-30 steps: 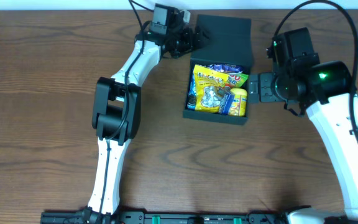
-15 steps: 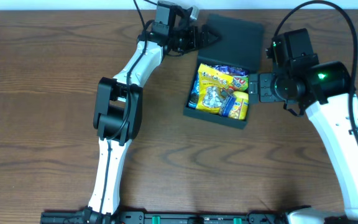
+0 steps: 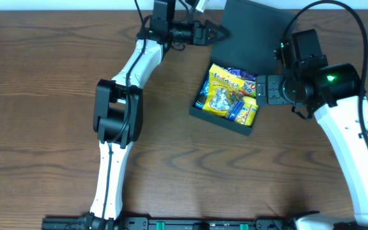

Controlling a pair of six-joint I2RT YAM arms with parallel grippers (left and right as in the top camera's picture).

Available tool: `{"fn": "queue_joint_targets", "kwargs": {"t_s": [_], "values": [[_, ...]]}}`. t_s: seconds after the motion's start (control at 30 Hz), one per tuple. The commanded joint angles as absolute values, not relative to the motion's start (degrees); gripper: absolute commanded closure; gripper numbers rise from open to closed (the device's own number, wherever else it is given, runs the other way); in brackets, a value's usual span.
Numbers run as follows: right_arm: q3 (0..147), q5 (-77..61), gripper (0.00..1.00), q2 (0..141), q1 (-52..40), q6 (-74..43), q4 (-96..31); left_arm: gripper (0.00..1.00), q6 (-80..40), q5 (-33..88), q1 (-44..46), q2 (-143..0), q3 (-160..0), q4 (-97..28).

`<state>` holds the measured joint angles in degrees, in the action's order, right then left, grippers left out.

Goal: Pack container
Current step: 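Push the open lid forward with the left gripper to close it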

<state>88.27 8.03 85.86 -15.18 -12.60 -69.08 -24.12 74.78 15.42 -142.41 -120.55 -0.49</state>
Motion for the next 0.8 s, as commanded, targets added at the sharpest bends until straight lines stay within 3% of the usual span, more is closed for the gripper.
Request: {"fn": "queue_joint_targets", "kwargs": {"t_s": [0.0, 0.23, 0.37, 0.77], "values": [[87.9, 9.3, 0.01, 85.8, -14.9, -13.3, -68.9, 0.04, -25.5, 83.6, 14.9, -142.2, -124.7, 0.1], [87.9, 9.3, 0.01, 85.8, -14.9, -13.3, -68.7, 0.04, -26.2, 87.1, 13.6, -139.9, -124.9, -0.8], [87.9, 10.8, 0.01, 85.8, -14.9, -13.3, -68.7, 0.04, -23.2, 86.5, 13.5, -139.1, -124.9, -7.9], [87.9, 12.2, 0.01, 85.8, -14.9, -13.3, -67.7, 0.04, 10.5, 69.9, 14.4, -132.2, -124.9, -46.5]]}}
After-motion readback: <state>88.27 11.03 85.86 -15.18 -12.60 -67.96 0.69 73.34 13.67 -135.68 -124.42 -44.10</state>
